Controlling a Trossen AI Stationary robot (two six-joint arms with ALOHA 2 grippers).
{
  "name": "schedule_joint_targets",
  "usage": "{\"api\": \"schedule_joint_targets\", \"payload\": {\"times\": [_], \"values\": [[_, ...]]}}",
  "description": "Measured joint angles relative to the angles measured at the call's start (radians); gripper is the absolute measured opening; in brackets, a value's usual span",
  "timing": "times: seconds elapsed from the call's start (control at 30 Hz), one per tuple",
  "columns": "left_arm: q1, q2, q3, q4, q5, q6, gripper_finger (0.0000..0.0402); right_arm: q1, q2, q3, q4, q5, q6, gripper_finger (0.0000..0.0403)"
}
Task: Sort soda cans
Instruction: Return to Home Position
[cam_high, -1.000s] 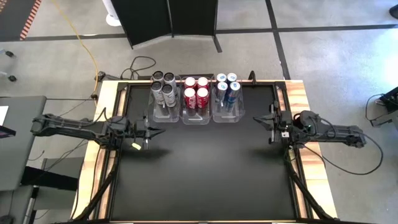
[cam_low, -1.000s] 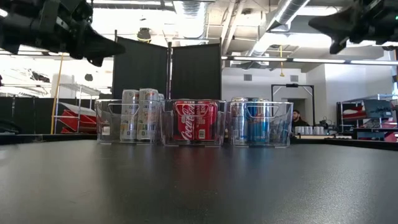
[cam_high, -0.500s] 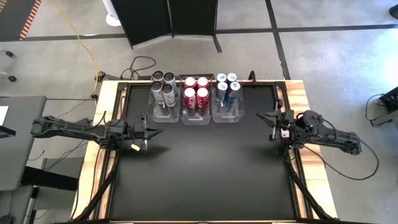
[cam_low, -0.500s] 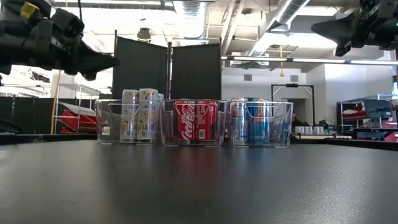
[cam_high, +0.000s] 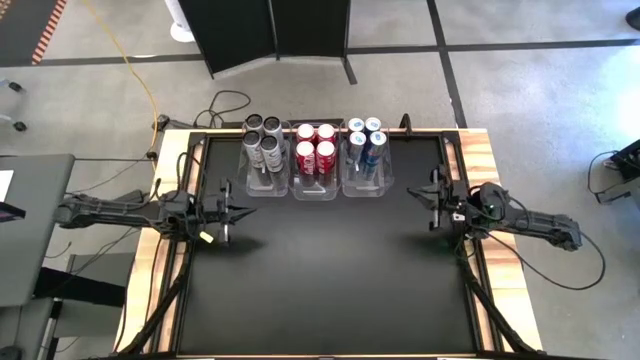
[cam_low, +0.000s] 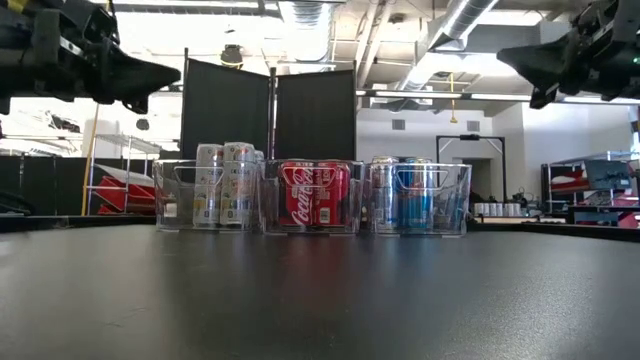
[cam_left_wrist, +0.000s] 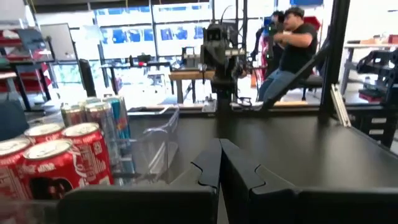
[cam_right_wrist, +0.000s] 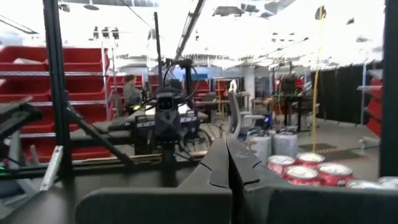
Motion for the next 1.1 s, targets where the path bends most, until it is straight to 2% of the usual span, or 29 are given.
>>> {"api": "schedule_joint_targets", "payload": {"times": [0.3, 0.47, 0.83, 0.97, 1.1], "values": [[-0.012, -0.203, -0.001, -0.246, 0.004, -0.046, 0.0, 0.008, 0.005, -0.004, -0.061, -0.016, 0.05, 0.0], [-0.033, -0.313, -0.002, -0.311, 0.003, -0.057, 0.0, 0.019, 0.005, -0.004, -0.126, -0.006, 0.05, 0.0], [-0.035, -0.316, 0.002, -0.354, 0.001, -0.037, 0.0, -0.015, 0.002, -0.005, -0.164, -0.002, 0.001, 0.0], [-0.05, -0.314, -0.004, -0.362, 0.095, -0.103, 0.0, 0.008, 0.003, -0.006, -0.172, -0.065, 0.045, 0.0], [-0.084, -0.314, -0.004, -0.361, 0.068, -0.065, 0.0, 0.053, 0.006, -0.006, -0.172, -0.001, -0.012, 0.0]]}}
